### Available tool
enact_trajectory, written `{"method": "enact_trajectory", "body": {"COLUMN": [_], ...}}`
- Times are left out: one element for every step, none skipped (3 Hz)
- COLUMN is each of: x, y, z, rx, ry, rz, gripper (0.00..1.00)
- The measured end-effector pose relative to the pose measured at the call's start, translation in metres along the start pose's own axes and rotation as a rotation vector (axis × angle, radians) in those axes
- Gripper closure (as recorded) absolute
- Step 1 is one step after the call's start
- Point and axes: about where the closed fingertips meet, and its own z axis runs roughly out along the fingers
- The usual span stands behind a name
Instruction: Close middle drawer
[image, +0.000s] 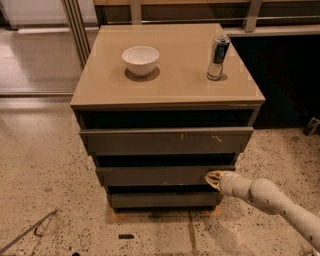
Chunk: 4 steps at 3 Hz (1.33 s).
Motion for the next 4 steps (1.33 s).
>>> {"method": "enact_trajectory", "body": {"x": [0.0,-0.005,-0.021,-0.042], "y": [0.0,0.005,0.021,0.046], "z": [0.0,-0.006,-0.031,-0.071], "rx": [-0.001,-0.058,-0.204,-0.358], "ry": [0.0,-0.003,-0.008,-0.012], "rz": [0.0,0.01,0.044,0.097], "gripper": [1.0,1.0,1.0,1.0]}}
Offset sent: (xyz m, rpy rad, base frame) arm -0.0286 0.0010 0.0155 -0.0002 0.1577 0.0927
